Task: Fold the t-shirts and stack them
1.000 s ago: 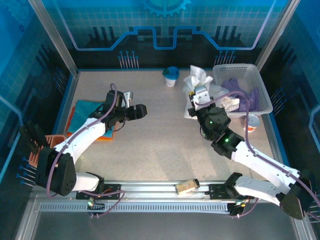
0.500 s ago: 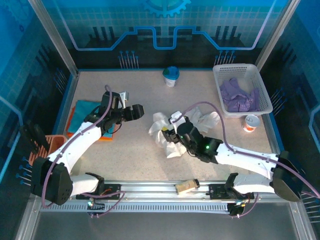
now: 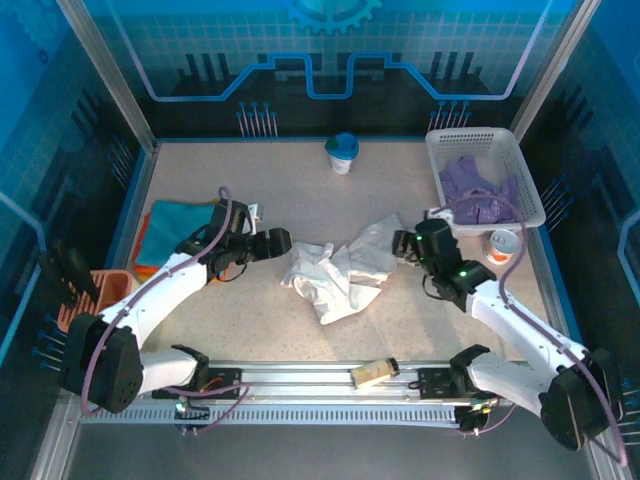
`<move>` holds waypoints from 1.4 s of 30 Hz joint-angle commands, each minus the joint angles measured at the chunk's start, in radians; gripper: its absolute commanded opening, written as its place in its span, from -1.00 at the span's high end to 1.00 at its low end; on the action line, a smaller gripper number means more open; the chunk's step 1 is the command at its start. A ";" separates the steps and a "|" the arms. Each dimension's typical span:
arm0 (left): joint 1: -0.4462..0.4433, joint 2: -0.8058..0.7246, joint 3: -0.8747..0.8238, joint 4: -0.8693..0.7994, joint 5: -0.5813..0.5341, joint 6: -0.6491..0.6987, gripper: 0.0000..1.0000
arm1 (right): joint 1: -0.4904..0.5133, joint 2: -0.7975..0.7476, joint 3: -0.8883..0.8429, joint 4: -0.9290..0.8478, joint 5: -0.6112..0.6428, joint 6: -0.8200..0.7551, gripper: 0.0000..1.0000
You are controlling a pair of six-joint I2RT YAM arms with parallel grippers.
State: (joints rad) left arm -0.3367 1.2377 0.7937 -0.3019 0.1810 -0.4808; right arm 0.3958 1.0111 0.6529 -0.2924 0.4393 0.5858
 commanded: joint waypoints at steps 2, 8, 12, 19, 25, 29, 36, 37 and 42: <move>-0.036 0.023 -0.019 0.016 0.022 -0.037 -0.62 | -0.174 0.039 -0.017 -0.063 -0.148 0.086 -0.77; -0.097 0.048 0.003 0.013 -0.008 -0.036 -0.45 | -0.330 0.253 0.083 -0.025 -0.223 0.082 -0.75; -0.139 0.062 0.048 -0.052 -0.068 0.042 -0.16 | -0.396 0.365 0.140 0.048 -0.265 0.086 -0.74; -0.221 0.083 0.135 -0.147 -0.182 0.168 -0.13 | -0.477 0.605 0.330 0.061 -0.317 0.041 -0.73; -0.308 0.121 0.207 -0.188 -0.280 0.272 -0.21 | -0.509 0.732 0.454 0.058 -0.323 0.022 -0.74; -0.331 0.162 0.242 -0.200 -0.300 0.289 -0.31 | -0.526 0.788 0.519 0.073 -0.329 0.019 -0.74; -0.337 0.201 0.252 -0.220 -0.290 0.260 -0.35 | -0.536 0.826 0.593 0.083 -0.405 -0.023 -0.88; -0.337 0.195 0.249 -0.217 -0.273 0.261 -0.36 | -0.530 0.808 0.585 0.081 -0.425 -0.025 -0.91; -0.356 0.203 0.268 -0.211 -0.271 0.325 -0.43 | -0.467 0.641 0.460 0.111 -0.431 -0.025 -1.00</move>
State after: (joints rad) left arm -0.6750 1.4353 1.0206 -0.4908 -0.0906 -0.2054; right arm -0.1062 1.7706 1.1610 -0.2005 0.0463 0.5762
